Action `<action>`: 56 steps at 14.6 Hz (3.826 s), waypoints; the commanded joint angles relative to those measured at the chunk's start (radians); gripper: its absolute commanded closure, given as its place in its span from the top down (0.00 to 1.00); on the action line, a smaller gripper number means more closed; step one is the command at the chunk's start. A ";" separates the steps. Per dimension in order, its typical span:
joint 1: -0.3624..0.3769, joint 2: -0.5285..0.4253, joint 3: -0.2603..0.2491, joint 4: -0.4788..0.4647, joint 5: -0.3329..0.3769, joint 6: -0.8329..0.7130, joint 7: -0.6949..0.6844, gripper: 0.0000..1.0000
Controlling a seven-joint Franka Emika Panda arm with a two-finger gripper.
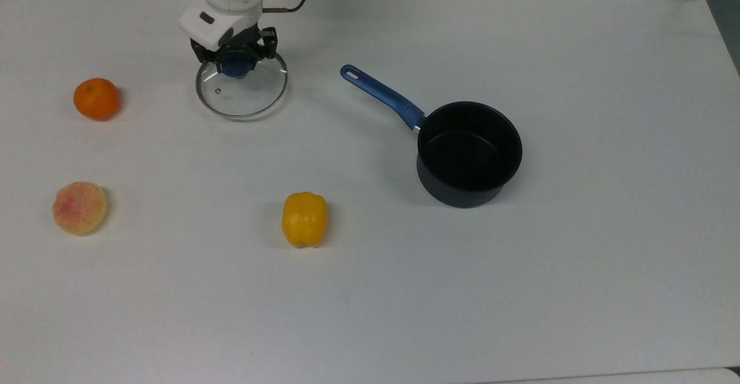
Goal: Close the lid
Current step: 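Close the gripper on the blue knob and lift the lid, then carry the glass lid over to the black saucepan, then lower the lid onto the saucepan rim and settle it flat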
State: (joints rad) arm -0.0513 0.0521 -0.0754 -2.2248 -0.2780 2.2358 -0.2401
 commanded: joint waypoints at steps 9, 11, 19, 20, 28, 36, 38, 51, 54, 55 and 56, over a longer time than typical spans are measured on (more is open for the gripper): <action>0.134 -0.009 -0.001 0.476 0.183 -0.325 0.010 0.16; 0.209 0.002 0.003 0.516 0.189 -0.332 0.010 0.17; 0.372 0.190 0.085 0.663 0.154 -0.324 -0.002 0.16; 0.396 0.216 0.085 0.686 0.137 -0.324 -0.008 0.16; 0.559 0.406 0.086 0.807 -0.048 -0.255 -0.117 0.16; 0.596 0.469 0.086 0.849 -0.096 -0.248 -0.171 0.16; 0.596 0.476 0.086 0.844 -0.096 -0.246 -0.171 0.16; 0.587 0.479 0.086 0.829 -0.113 -0.251 -0.165 0.16; 0.582 0.476 0.086 0.826 -0.113 -0.258 -0.169 0.16; 0.582 0.476 0.086 0.815 -0.113 -0.258 -0.166 0.16; 0.582 0.474 0.086 0.812 -0.113 -0.258 -0.165 0.16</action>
State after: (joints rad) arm 0.5337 0.5283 0.0187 -1.3987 -0.3744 1.9806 -0.3922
